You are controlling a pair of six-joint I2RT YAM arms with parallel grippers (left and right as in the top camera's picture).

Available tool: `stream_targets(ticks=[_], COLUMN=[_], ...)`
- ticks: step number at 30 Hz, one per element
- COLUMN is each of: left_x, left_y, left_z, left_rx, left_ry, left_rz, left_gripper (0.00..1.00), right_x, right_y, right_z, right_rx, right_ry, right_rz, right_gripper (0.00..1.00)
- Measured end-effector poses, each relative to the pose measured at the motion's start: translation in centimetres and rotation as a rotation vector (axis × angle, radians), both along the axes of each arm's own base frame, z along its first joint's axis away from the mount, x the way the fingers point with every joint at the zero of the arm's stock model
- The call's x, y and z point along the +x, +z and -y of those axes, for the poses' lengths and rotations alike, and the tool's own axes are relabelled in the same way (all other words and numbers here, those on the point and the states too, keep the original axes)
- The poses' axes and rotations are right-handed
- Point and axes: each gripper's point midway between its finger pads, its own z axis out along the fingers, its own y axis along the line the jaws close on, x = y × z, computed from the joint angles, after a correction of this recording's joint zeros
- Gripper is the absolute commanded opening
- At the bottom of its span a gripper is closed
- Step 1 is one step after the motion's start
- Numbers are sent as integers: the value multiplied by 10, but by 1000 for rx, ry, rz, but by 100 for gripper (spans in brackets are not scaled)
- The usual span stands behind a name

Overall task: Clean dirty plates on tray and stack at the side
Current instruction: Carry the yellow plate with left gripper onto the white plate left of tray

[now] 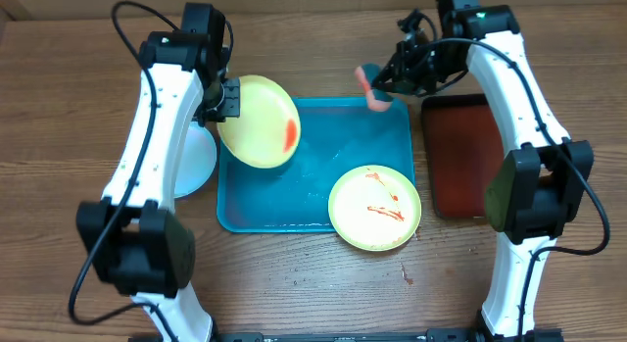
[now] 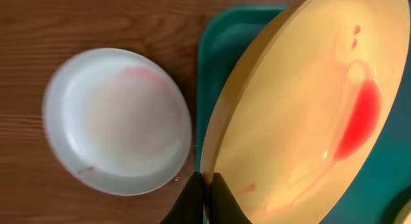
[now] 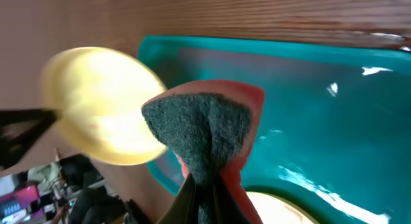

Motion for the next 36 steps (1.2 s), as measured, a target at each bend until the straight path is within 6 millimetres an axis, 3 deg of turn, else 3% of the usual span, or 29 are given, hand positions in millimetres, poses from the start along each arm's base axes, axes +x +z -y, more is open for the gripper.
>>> stream_targets(ticks=[5, 18, 27, 36], left_x=[-8, -45, -60, -58], left_y=[35, 87, 109, 122], left_z=[4, 21, 24, 22], left_rx=[148, 667, 778, 820], left_ry=[-3, 14, 80, 122], left_rz=[97, 231, 335, 412], left_gripper=[4, 4, 4, 4], right_x=[-2, -4, -9, -10], right_y=[-6, -9, -10, -11], right_z=[9, 13, 16, 16], right_rx=[-42, -71, -89, -90], right_ry=[-11, -14, -14, -14], right_rz=[-15, -22, -43, -50], right_gripper=[4, 4, 4, 4])
